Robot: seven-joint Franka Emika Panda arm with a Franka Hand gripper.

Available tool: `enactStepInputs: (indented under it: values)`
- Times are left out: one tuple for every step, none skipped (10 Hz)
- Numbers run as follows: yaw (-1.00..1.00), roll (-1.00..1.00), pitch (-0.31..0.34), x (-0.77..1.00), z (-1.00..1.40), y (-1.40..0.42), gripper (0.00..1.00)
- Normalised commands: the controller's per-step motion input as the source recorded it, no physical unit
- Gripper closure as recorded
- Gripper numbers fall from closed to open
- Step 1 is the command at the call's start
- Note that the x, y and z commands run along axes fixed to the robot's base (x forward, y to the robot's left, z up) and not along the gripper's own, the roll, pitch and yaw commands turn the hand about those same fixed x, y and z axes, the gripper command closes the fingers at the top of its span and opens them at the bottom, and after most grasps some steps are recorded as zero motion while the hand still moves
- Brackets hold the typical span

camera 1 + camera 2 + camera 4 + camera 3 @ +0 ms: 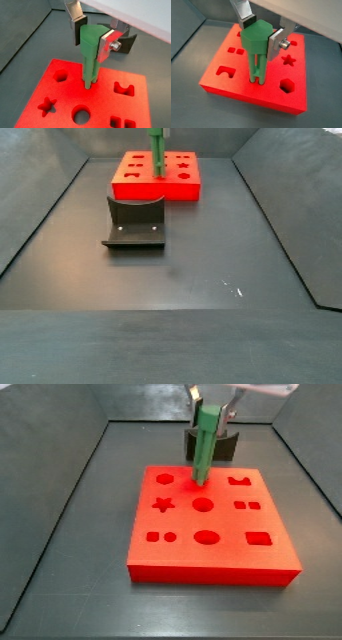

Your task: Insert the 3 prong object.

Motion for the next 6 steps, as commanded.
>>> enactStepInputs:
  values:
    - [-0.08, 0.18, 0.011, 0.0, -0.65, 0.0, 1.0]
    - [-0.1, 0.19, 0.027, 0.0, -0.66, 0.0, 1.0]
    - [-0.12, 0.17, 0.034, 0.0, -0.57, 0.0, 1.0]
    - [-0.12, 0.11, 0.011, 0.0, -0.42, 0.0, 1.0]
    - [0.0, 0.01, 0.0, 0.0, 0.0, 0.0, 1.0]
    - [0.0, 0.0, 0.0, 0.0, 0.0, 0.0, 1.0]
